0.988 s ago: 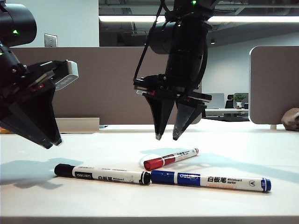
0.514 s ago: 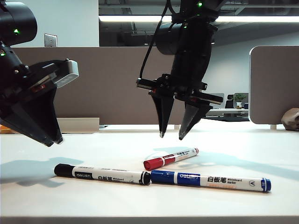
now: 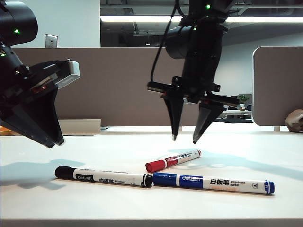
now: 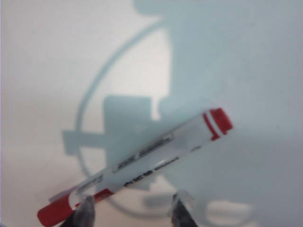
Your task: Pick up the markers one by one and line them up horizontally in a straight line on the table.
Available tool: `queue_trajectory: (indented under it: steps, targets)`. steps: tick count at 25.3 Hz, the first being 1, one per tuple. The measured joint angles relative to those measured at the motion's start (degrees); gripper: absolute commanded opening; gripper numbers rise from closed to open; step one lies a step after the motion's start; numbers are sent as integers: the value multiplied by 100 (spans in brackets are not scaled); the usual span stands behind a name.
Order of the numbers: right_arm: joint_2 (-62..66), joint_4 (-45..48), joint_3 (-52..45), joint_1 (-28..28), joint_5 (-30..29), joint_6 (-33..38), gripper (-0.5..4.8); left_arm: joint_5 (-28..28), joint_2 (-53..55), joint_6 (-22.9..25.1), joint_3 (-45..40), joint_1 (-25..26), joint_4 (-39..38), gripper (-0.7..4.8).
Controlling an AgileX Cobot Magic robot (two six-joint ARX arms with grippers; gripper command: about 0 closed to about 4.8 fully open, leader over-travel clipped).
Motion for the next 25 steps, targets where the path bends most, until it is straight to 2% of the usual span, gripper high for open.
queue_trajectory:
  steps: [13, 17, 19, 21, 25]
  targets:
    - [297, 7, 0, -46, -9, 109, 211, 0, 0, -2, 0, -2, -68, 125]
    - [435, 118, 0, -48, -280, 111, 210, 0, -2, -2, 0, -2, -94, 125]
    - [487, 214, -2, -46, -306, 114, 187, 0, -2, -2, 0, -2, -96, 125]
    - [485, 271, 0, -48, -387, 116, 136, 0, -2, 0, 0, -2, -103, 125]
    - [485, 391, 0, -46, -625, 118, 103, 0, -2, 0, 0, -2, -96, 125]
